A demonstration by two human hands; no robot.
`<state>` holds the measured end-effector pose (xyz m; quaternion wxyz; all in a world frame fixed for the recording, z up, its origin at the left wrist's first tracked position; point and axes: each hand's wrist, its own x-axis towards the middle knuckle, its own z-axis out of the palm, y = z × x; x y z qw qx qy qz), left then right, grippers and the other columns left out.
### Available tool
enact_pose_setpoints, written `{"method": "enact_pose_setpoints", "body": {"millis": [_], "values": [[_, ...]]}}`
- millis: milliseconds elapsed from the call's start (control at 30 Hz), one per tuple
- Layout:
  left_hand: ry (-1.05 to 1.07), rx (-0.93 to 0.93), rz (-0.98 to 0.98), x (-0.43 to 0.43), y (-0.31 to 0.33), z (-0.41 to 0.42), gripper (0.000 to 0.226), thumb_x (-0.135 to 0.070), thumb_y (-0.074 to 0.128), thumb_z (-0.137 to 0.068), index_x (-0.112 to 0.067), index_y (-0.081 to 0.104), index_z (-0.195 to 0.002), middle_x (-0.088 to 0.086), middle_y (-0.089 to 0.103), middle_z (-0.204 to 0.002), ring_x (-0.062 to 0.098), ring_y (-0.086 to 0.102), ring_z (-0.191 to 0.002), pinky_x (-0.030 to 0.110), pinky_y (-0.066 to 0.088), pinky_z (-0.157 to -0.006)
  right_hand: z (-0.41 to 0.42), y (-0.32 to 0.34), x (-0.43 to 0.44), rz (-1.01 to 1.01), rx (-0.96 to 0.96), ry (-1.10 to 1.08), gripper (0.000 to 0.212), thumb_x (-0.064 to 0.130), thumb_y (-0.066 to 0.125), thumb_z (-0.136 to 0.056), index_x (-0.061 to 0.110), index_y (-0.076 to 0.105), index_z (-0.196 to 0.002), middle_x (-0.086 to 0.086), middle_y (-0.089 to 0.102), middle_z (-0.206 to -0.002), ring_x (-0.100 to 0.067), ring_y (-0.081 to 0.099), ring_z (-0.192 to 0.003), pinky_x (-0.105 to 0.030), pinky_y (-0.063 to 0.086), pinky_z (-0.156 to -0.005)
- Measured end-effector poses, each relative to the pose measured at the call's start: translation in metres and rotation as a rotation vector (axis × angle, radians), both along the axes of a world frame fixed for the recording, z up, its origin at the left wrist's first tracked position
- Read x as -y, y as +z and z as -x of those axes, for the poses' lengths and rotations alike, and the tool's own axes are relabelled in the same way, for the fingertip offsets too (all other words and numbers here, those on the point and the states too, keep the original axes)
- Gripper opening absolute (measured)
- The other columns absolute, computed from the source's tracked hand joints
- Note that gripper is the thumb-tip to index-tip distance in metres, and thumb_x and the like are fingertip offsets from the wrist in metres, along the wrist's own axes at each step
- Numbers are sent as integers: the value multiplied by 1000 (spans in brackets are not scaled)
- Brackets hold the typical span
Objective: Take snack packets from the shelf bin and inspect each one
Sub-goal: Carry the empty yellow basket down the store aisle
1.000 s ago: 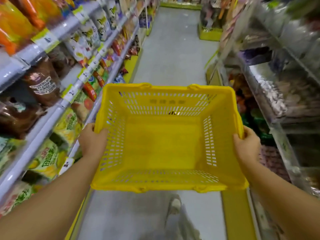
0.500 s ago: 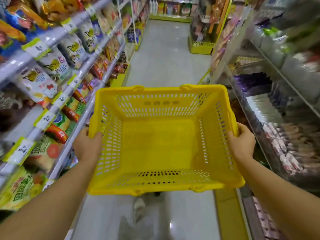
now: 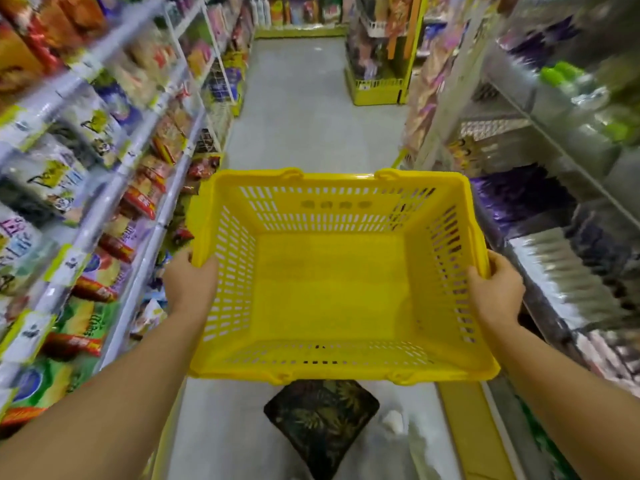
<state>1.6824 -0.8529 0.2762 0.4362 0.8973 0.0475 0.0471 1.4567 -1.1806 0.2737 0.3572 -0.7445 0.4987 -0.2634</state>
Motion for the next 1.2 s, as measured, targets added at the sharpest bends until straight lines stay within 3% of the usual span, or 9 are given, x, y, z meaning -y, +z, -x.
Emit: {"method": "enact_pose_setpoints", "body": {"millis": [133,300,600,733,833,967,1067,1200], "values": [[16,-5,-8,66,-10,-39,12,-18,63,-87,-7,60,-91,13,57,-77,27,46,-67,35,31,-61,-44,-6,63,-2,19,13,34,6,59,-85,4,63,-118,-23,67,-110,-38,60,-105,-43,43,-92],[88,-8,-11,136,-19,-75,13,-18,64,-87,-6,61,-85,8,55,-68,28,47,-63,36,33,-59,-97,-9,141,-8,-32,64,32,7,58,-88,6,61,-119,-23,67,-111,-41,60,-103,-44,43,-89],[150,-28,-63,201,-35,-145,19,-16,63,-87,-1,66,-99,16,61,-83,28,51,-73,36,35,-63,-179,-36,214,-40,-95,128,30,9,58,-89,7,59,-118,-22,67,-109,-40,61,-101,-42,44,-85],[117,-91,-89,221,-63,-193,26,-17,63,-86,2,65,-104,28,65,-97,42,59,-89,47,45,-74,-217,-71,230,-55,-136,87,34,10,60,-88,8,59,-122,-23,67,-109,-42,61,-102,-43,44,-86],[78,-115,-103,237,-94,-240,29,-17,63,-87,2,64,-109,30,64,-104,44,59,-96,48,45,-80,-249,-107,237,-80,-185,37,36,9,59,-89,8,57,-125,-27,66,-112,-44,60,-104,-44,44,-88],[19,-105,-144,259,-157,-298,23,-17,65,-86,-5,67,-105,25,67,-99,38,60,-87,39,40,-71,-286,-175,246,-85,-292,-16,38,9,59,-90,4,55,-128,-32,63,-114,-48,59,-105,-48,44,-89],[-14,-107,-154,275,-227,-328,22,-16,65,-87,-4,65,-106,24,67,-99,36,58,-86,32,32,-69,-309,-244,256,-74,-353,-30,40,7,59,-90,1,54,-129,-34,61,-116,-50,57,-106,-49,43,-89],[-68,-137,-146,294,-334,-345,21,-14,63,-86,-3,64,-105,23,67,-99,37,60,-92,37,39,-75,-319,-348,269,-54,-433,-65,44,9,60,-91,0,53,-133,-36,60,-118,-52,57,-106,-51,43,-89]]}}
